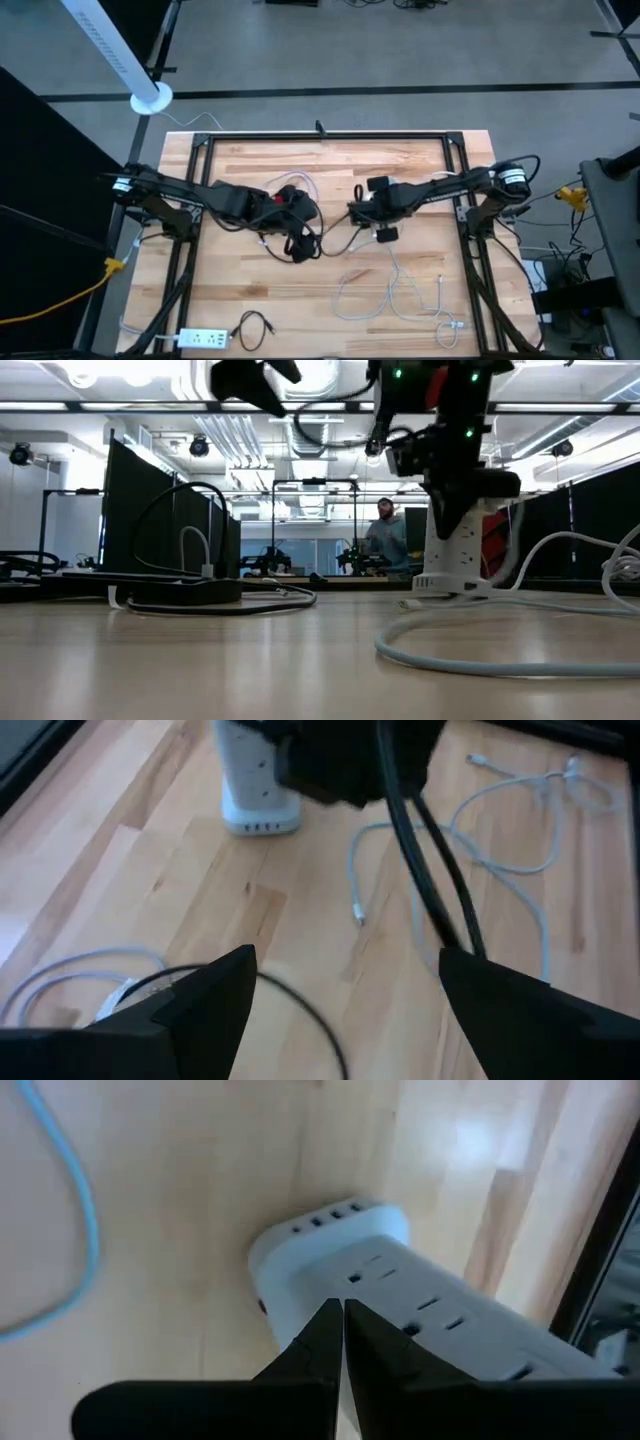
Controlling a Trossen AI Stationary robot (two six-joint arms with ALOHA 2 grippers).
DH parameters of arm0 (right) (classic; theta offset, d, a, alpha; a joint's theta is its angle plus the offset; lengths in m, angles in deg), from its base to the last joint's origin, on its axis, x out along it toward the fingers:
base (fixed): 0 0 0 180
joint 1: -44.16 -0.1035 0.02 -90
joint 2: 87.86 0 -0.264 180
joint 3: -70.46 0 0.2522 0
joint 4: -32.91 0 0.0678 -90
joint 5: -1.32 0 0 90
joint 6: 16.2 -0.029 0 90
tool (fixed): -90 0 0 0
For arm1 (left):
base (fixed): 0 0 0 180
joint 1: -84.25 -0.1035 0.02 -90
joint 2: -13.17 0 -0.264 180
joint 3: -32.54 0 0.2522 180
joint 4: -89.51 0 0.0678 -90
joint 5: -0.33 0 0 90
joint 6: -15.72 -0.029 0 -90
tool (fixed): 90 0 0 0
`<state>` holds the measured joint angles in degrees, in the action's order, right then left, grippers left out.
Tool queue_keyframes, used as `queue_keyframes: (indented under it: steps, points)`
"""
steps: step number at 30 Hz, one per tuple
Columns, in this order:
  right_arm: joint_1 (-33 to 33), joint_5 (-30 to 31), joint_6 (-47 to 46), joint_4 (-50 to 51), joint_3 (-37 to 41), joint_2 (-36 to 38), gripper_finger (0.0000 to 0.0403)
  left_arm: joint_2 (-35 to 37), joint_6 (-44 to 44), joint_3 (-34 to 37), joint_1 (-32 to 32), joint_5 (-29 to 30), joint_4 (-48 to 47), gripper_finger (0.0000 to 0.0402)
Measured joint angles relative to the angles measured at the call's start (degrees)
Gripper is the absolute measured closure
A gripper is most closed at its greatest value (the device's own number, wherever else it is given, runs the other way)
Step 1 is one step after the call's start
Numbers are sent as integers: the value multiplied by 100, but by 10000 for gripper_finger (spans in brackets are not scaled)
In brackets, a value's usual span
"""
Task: Insert USB
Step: Insert the white charger adapter into the top white outlet extension, then insert the bottom white charger cable into the top white outlet extension
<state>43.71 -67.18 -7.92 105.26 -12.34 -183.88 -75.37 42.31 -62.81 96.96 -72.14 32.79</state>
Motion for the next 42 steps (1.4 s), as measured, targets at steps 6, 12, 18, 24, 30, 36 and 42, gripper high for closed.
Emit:
queue_keyframes:
  steps: [6, 12, 18, 24, 30, 36, 42]
  points:
    - [471, 577, 132, 164, 26, 44, 403, 315, 468, 0, 38, 336, -972, 91]
    - [579, 861, 67, 192, 31, 566, 403, 847, 941, -2, 245, 849, -1685, 91]
    - [393, -324, -603, 223, 18, 1383, 403, 1332, 1230, -2, 389, 1351, -2014, 91]
    - [-399, -1879, -1116, -319, 349, 1929, 403, 1627, 1210, -2, 390, 1585, -2006, 91]
    - [-1485, -2858, -1419, -2008, 931, 2022, 403, 1739, 1142, -2, 390, 1650, -2008, 91]
    - [-2445, -3182, -1388, -3501, 1307, 1214, 403, 1785, 1271, -2, 388, 1652, -2299, 91]
    - [-3138, -3462, -933, -4217, 1307, 230, 403, 1862, 1894, -2, 385, 1463, -2473, 91]
